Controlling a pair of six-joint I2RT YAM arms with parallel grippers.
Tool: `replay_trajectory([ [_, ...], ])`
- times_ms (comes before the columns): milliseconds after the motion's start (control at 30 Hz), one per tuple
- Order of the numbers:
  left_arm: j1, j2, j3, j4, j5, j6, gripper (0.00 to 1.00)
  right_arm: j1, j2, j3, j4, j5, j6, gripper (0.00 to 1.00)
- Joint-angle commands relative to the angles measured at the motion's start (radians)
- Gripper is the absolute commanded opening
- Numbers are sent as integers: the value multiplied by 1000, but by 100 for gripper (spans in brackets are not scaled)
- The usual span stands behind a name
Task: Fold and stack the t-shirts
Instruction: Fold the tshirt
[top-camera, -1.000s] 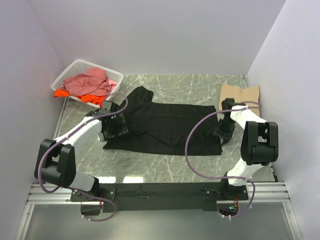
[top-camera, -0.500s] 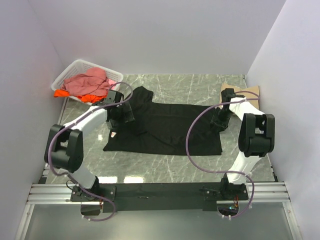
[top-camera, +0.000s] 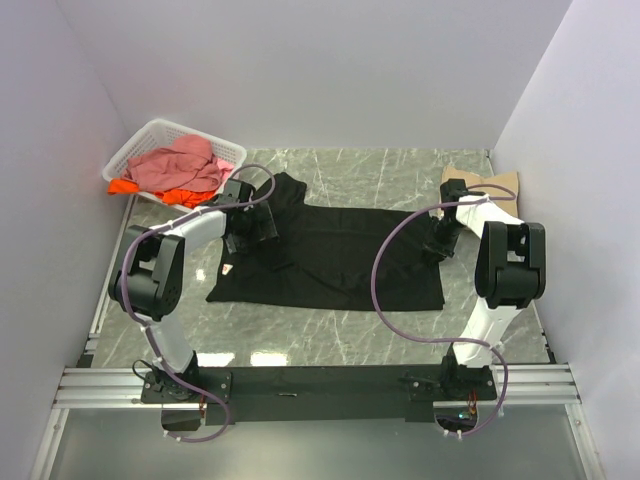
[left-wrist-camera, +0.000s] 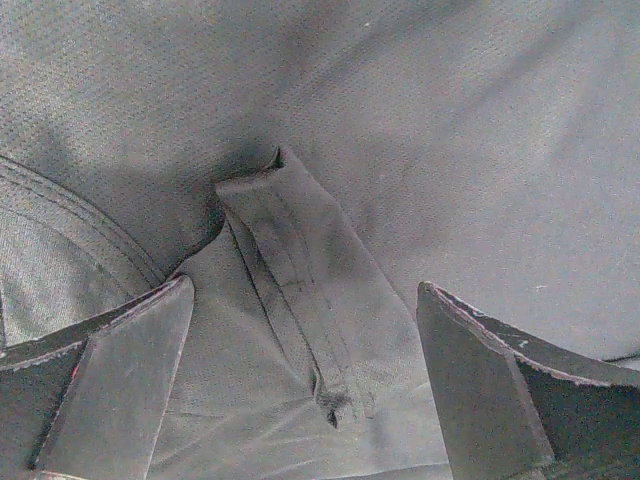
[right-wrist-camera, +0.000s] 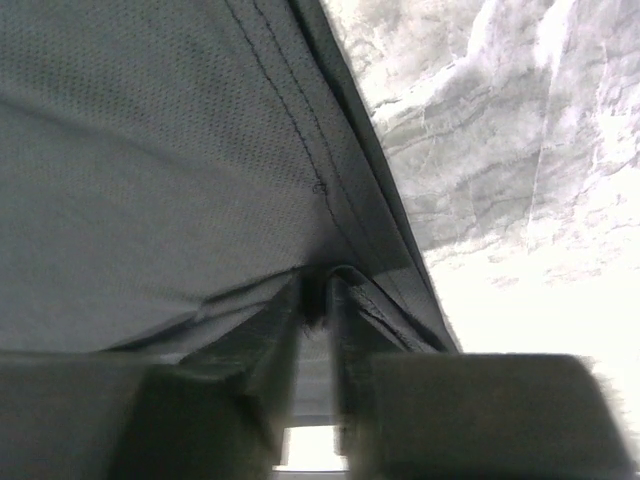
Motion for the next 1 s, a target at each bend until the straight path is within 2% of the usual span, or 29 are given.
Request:
replay_trajectory([
  [0,4,-4,-13,57,24,-5,99,5,6,3,6,25,-5,20],
  [133,5,1,-30,46,4,-10,99,3,-5,6,-17,64,-5,0],
  [400,10,-13,-51,7,-77,-26,99,-8,-45,14,-63,157,-4,0],
  [667,16,-21,-57,16,-71,-31,99,-14,-51,32,-69,162,-16,0],
  [733,16,-35,-33,19,-50,-19,99,-17,-59,40,-66,136,-21,6],
  [767,16,-39,-21,13,-45,-17,99,-15,-62,43,-66,124,-28,15],
  [867,14,-75,31,-13,-32,-20,99,-15,-92,55,-68,99,-30,35],
  [967,13,-125,56,-32,-16,-42,99,-15,-140,63,-78,97,-28,42],
])
